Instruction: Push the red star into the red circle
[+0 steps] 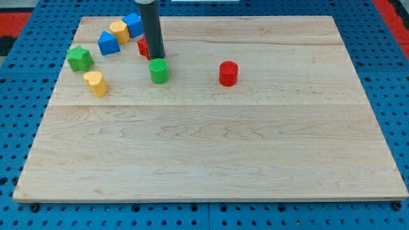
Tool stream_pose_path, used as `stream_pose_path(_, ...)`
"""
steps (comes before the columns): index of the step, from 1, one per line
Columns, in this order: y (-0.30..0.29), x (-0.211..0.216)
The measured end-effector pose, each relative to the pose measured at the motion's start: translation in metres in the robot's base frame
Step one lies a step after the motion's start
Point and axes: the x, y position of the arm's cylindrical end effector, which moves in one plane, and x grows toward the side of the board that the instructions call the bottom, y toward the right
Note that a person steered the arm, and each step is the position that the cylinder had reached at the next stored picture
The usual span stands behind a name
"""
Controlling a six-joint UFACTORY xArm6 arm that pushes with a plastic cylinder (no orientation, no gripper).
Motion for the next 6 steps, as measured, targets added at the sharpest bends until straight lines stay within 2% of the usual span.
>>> stream_pose_path(1, -0.045, 0.030)
stream_pose_path(2, -0.072, 0.039)
stream_pose_path(3, -0.075, 0.013)
stream_pose_path(5, -0.055, -0.033)
stream_pose_path(6, 0.004, -0.034)
